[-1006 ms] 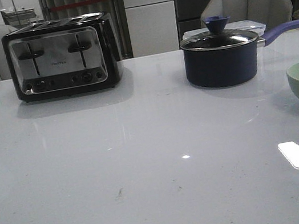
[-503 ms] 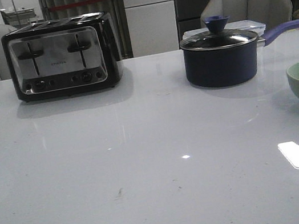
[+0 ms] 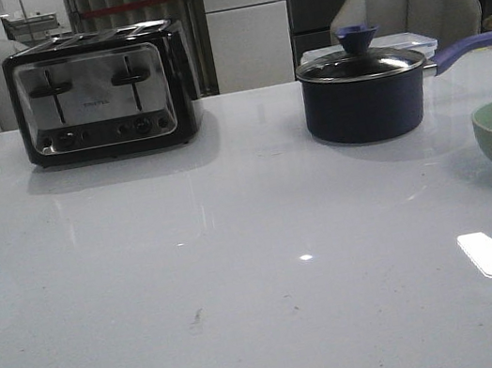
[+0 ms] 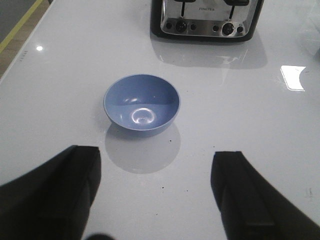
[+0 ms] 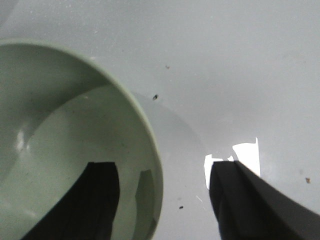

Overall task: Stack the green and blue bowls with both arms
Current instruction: 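Close the right gripper on the green bowl's rim and lift, then carry the green bowl toward the table center and lower it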

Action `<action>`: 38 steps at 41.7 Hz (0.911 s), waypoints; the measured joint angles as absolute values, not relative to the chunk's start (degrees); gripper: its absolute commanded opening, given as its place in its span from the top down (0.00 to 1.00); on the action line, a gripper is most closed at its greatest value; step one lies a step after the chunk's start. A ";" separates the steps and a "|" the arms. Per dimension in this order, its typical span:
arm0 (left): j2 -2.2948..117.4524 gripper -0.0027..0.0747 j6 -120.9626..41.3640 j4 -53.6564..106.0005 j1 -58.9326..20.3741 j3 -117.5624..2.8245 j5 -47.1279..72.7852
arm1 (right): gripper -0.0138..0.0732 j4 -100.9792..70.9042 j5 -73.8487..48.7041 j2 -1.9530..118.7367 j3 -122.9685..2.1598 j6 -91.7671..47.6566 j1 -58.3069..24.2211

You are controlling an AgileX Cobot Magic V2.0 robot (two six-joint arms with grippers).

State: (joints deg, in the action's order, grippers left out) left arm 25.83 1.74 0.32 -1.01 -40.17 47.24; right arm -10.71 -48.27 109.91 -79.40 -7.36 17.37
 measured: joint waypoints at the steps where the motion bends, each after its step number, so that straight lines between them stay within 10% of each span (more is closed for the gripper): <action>1: 25.83 0.28 1.74 0.32 -1.01 -40.17 47.24 | 0.32 -10.71 -48.27 110.61 -79.81 -7.36 17.37; 15: 25.83 0.28 1.74 0.32 -1.01 -40.17 47.24 | 0.73 -10.95 -49.27 113.26 -81.95 -7.46 17.37; 38: 25.83 0.28 1.74 0.32 -1.01 -40.17 47.24 | 0.76 -16.04 -53.42 104.72 -82.53 -12.65 9.09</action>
State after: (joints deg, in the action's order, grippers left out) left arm 25.83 1.74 0.32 -1.01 -40.17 47.24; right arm -16.04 -53.42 104.72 -82.53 -12.65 9.09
